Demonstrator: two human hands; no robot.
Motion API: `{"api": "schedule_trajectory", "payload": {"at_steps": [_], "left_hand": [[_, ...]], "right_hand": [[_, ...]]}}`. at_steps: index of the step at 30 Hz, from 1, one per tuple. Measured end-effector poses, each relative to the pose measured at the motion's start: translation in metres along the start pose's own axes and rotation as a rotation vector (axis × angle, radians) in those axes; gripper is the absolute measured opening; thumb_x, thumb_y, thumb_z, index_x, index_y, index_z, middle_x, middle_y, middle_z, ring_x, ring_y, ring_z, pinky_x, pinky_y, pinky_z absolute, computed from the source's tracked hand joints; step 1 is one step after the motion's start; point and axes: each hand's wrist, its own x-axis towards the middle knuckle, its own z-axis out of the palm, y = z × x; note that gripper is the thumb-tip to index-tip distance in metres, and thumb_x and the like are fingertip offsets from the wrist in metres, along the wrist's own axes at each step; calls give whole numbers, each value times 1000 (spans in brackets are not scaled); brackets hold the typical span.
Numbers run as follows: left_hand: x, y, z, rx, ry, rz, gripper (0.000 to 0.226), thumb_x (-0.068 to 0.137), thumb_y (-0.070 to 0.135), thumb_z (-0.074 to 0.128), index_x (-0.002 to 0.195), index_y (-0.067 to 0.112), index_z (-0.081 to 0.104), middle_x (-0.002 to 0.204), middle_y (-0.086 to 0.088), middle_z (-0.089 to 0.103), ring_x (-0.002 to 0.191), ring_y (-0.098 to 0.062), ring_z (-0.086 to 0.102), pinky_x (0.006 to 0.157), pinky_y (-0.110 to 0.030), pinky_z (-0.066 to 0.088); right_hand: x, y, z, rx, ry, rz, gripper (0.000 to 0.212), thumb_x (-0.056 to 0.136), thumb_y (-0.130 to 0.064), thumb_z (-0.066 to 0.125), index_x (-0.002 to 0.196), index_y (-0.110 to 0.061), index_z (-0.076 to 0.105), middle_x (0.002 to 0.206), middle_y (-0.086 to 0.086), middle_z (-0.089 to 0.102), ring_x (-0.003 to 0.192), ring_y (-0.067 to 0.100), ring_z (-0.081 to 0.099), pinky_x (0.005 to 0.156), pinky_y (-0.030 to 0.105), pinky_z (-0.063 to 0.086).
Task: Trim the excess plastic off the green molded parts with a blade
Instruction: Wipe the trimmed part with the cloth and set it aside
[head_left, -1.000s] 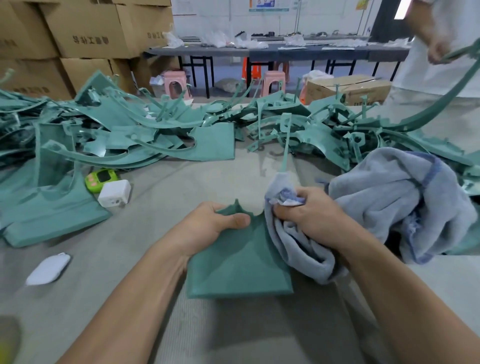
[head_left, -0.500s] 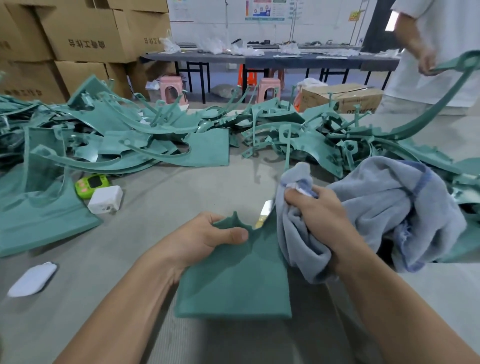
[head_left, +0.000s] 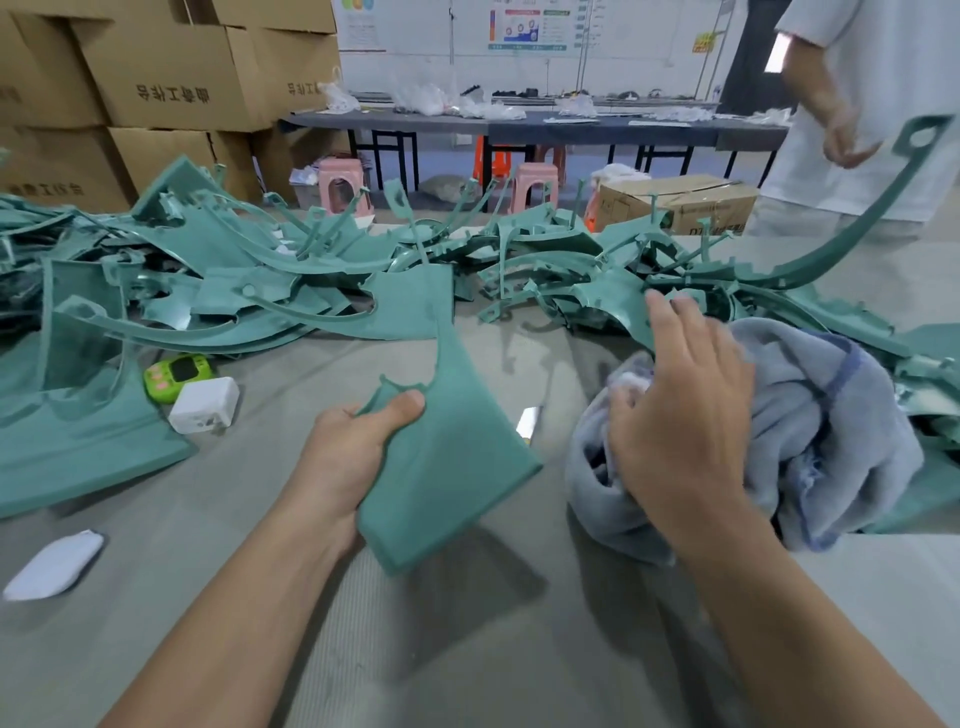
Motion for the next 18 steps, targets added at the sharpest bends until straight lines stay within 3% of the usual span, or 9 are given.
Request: {"api": "schedule_trajectory", "payload": {"at_steps": [1,3,5,8,11,13,15,16,18], "left_hand": [[0,-1,2,14,17,16,18,87,14,75,74,2,78,82,-22,76,63,-31,74,52,-33,58],[-1,-4,6,52,22,45,15,87,14,76,75,5,79,81,-21,76,66,-33,75,57,-35,59],[-2,-7,11,54,4,75,15,88,16,74,76,9,80,81,-21,76,66,-32,74,55,-33,58],[-2,-10,10,-50,-94,75,25,93,27,66,89,7,81,95,-23,76,83,-34,76,70,-38,62],[-3,-10,5,-234,-331,11,47,88,43,58,111,7,78,112,-21,74,105,-34,72,82,-40,61],[-4,-9,5,-273,-464,29,58,83,52,56,116,9,76,117,-22,72,108,-33,71,82,-36,60],[-3,-7,4,-255,-543,65,61,80,56,58,120,13,75,122,-20,71,112,-30,70,86,-36,59],[-1,-7,4,-219,-558,107,56,82,53,58,120,16,75,125,-16,70,115,-24,69,90,-35,58],[2,-9,5,-90,-536,225,38,89,35,59,120,20,76,136,-3,66,129,-15,59,104,-39,50]], "right_hand": [[-3,-6,-3,54,82,-72,66,88,-5,70,148,-16,48,151,7,51,143,27,42,120,42,31],[-12,-25,-7,267,63,-189,52,87,-6,73,136,-16,61,143,5,60,135,23,51,118,40,37],[-30,-46,-4,345,-187,-260,45,92,-25,71,135,-21,62,140,-1,63,130,18,54,117,34,36],[-54,-66,11,343,-568,-284,82,94,-57,56,162,-29,20,170,-8,17,155,7,9,121,21,-1],[-57,-68,19,420,-651,-200,103,86,-69,56,163,-33,-2,169,-18,-9,152,-4,-16,116,17,-13],[-52,-67,13,531,-589,-141,109,75,-72,61,162,-37,4,167,-23,4,152,-7,-7,118,15,-4],[-47,-65,6,681,-558,-90,94,70,-60,66,153,-40,26,148,-25,43,141,-3,36,114,17,30],[-45,-63,4,799,-565,-85,77,71,-45,68,142,-37,42,128,-21,61,118,2,58,96,21,47],[-42,-61,5,1012,-506,-68,45,75,-11,64,115,-32,63,87,-14,68,74,5,61,67,24,48]]}}
